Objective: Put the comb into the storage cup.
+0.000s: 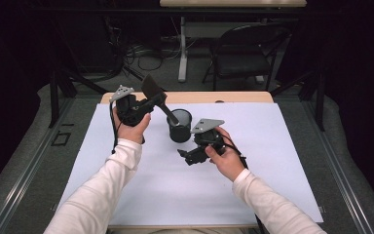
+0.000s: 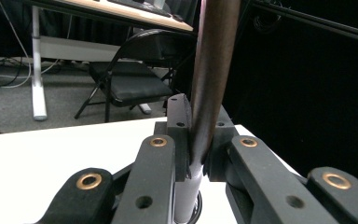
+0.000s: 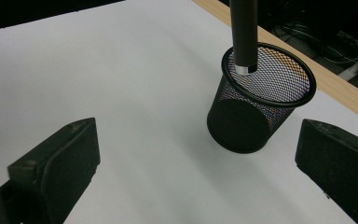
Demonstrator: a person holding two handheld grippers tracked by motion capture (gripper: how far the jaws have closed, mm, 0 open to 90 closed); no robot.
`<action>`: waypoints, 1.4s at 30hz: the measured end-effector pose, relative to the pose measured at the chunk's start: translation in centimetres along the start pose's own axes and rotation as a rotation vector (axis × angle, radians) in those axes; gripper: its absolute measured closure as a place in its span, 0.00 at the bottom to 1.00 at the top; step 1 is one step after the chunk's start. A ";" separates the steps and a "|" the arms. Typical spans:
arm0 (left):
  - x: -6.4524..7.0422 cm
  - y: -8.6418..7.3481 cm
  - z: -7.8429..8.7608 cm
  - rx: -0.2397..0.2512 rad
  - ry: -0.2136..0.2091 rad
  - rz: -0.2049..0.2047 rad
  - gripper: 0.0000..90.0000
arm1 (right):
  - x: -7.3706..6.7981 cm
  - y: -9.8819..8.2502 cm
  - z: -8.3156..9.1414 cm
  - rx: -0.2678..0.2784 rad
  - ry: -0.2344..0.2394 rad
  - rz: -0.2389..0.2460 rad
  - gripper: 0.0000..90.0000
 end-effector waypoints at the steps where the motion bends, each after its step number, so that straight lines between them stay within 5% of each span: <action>1: 0.0 0.0 -0.1 0.001 0.003 -0.001 0.93 | 0.0 0.0 0.0 -0.001 0.000 0.000 0.00; 42: -1.3 -1.8 -4.8 -0.072 0.061 0.058 0.93 | 0.4 -0.5 0.5 -0.009 -0.004 -0.003 0.00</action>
Point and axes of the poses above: each handheld gripper's, and its own axes: z roughly backward along the jaws, y roughly out of its top, x roughly to its right, the point moved 4 cm from there along -z, roughly forward along the jaws
